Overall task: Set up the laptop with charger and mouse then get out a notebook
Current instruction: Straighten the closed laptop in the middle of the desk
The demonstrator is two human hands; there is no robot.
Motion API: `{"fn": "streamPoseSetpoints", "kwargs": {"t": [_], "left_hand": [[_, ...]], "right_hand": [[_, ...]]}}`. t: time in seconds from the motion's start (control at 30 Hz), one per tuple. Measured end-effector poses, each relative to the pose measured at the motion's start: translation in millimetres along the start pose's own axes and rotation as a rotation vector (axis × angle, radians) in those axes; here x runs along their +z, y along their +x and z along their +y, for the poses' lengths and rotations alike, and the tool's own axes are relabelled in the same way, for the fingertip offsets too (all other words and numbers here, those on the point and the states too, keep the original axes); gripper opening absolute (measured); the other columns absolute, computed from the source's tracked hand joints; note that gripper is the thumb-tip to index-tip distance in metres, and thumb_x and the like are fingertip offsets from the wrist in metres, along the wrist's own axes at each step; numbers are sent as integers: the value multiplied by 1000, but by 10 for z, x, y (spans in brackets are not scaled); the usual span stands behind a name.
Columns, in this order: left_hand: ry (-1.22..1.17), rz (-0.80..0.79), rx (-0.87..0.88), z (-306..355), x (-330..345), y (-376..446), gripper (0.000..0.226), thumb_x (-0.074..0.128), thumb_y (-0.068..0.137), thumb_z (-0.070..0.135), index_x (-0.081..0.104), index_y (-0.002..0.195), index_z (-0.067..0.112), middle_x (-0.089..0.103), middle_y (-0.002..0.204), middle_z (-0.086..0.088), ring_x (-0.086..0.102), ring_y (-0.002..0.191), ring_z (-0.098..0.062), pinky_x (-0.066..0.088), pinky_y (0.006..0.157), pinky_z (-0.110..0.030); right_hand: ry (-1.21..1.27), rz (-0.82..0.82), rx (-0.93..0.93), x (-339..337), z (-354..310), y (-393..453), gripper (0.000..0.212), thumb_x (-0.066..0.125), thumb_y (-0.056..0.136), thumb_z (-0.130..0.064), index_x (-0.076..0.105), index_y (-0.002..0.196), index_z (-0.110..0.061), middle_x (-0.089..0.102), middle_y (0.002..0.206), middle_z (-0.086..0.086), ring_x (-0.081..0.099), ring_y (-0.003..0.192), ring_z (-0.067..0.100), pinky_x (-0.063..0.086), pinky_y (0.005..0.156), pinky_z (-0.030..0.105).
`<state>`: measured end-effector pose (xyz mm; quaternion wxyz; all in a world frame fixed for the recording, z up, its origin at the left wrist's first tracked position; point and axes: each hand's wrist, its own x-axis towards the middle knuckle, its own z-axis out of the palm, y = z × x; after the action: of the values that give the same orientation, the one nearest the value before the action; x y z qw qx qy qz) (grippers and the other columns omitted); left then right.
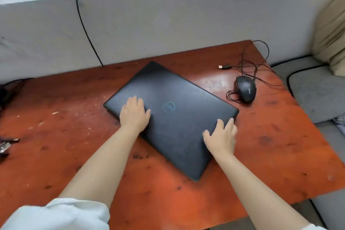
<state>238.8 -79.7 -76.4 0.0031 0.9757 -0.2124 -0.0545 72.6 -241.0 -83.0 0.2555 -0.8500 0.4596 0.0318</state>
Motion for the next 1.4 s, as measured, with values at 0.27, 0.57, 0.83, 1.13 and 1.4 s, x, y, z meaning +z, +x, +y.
{"fn": "streamPoseSetpoints", "kwargs": {"t": [0.27, 0.57, 0.83, 1.13, 1.4], "left_hand": [[-32, -129, -106, -408, 122, 617, 82, 38, 86, 61, 18, 142, 6, 22, 149, -27, 25, 133, -44, 25, 109, -48], [-296, -102, -234, -551, 119, 768, 97, 64, 58, 71, 38, 123, 4, 50, 125, -26, 44, 117, -41, 36, 99, -45], [-384, -159, -537, -982, 151, 148, 104, 69, 49, 73, 35, 125, 11, 45, 128, -26, 42, 116, -40, 35, 99, -45], [-487, -283, -905, -1596, 208, -903, 104, 71, 52, 69, 28, 129, 13, 39, 132, -23, 38, 120, -38, 34, 100, -44], [-526, -287, -1021, -1512, 256, -1329, 106, 70, 54, 68, 26, 131, 11, 38, 132, -22, 37, 119, -37, 34, 100, -44]], "right_hand": [[163, 84, 249, 300, -174, -128, 54, 47, 90, -22, 26, 138, -13, 10, 150, 26, 25, 128, 43, 28, 106, 47], [280, 246, 407, 367, -398, -134, 54, 61, 82, -33, 40, 127, -13, 29, 140, 25, 33, 124, 42, 30, 104, 47], [197, 179, 264, 419, -536, -278, 56, 67, 75, -41, 45, 118, -12, 36, 131, 22, 39, 119, 40, 31, 104, 46], [96, -20, -13, 577, -836, -438, 53, 70, 72, -41, 49, 110, -12, 33, 136, 22, 32, 128, 38, 27, 106, 46], [69, -110, -112, 534, -822, -448, 50, 72, 71, -41, 52, 109, -16, 33, 138, 19, 32, 128, 37, 28, 107, 47]]}}
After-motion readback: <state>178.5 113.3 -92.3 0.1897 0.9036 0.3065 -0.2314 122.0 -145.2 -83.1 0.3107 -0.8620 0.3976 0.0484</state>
